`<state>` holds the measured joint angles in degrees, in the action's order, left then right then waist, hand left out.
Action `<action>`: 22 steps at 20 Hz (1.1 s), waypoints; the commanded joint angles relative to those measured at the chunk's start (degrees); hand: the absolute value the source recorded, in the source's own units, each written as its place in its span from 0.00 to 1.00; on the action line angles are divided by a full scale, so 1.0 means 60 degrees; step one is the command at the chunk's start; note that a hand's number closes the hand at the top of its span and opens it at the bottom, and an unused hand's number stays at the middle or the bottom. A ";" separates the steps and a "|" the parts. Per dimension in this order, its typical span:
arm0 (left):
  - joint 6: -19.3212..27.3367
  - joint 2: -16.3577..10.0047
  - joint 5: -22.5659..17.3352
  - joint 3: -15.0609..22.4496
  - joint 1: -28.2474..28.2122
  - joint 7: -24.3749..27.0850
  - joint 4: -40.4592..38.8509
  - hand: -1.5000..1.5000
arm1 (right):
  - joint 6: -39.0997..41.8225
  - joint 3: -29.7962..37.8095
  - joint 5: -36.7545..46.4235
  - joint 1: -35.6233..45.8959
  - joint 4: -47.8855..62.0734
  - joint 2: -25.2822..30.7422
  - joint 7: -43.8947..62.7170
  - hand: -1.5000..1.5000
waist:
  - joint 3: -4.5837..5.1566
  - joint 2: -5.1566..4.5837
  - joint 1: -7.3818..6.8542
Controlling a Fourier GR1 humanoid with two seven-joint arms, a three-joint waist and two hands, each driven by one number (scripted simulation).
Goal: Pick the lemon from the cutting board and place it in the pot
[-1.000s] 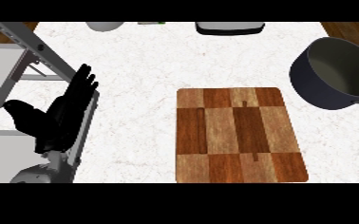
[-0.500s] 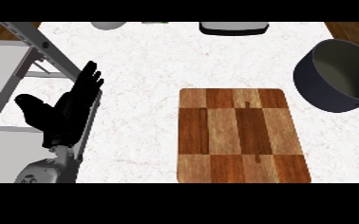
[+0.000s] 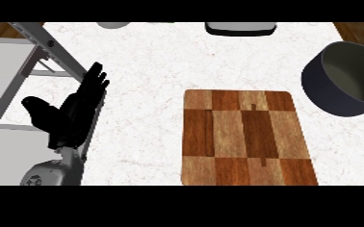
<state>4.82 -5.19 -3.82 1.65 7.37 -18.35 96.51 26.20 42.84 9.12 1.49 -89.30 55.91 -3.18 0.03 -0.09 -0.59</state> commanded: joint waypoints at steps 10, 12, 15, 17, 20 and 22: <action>-0.0086 -0.0174 -0.0055 -0.0319 0.0521 -0.0487 -0.0014 0.50 | -0.0915 -0.3171 0.1592 0.2040 0.2256 -0.1254 0.0044 1.00 | -0.0006 -0.0017 -0.0035; -0.0194 -0.0092 -0.0053 -0.0186 0.0344 -0.0213 -0.0028 0.50 | -0.0390 -0.3106 0.1148 0.2562 0.3182 -0.1266 0.0494 0.00 | -0.0006 -0.0029 -0.0102; 0.0126 0.0114 0.0236 -0.0058 0.0760 -0.0410 -0.0391 0.50 | -0.0239 -0.3532 0.1131 0.3180 0.3671 -0.1712 0.1033 0.00 | -0.0006 -0.0033 -0.0038; 0.0053 0.0183 0.0314 0.0169 -0.0330 -0.0072 0.0307 0.50 | 0.0084 -0.3066 0.0557 0.2895 0.3862 -0.1908 0.0883 0.00 | -0.0006 0.0017 0.0013; 0.0073 0.0286 0.0259 0.0106 -0.0057 0.0024 0.0005 0.50 | -0.0192 -0.2667 -0.0055 0.3246 0.4025 -0.2491 0.0888 0.00 | -0.0007 0.0021 0.0056; -0.0074 -0.0040 0.0088 0.0007 -0.0205 -0.0556 0.0901 0.50 | -0.0483 -0.2032 -0.0464 0.3706 0.4594 -0.2408 0.0691 0.00 | -0.0017 0.0037 -0.0051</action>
<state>4.12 -4.92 -3.21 1.37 7.09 -19.04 97.25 24.56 26.52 10.69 20.96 -65.02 43.27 1.11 -0.03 -0.06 -0.65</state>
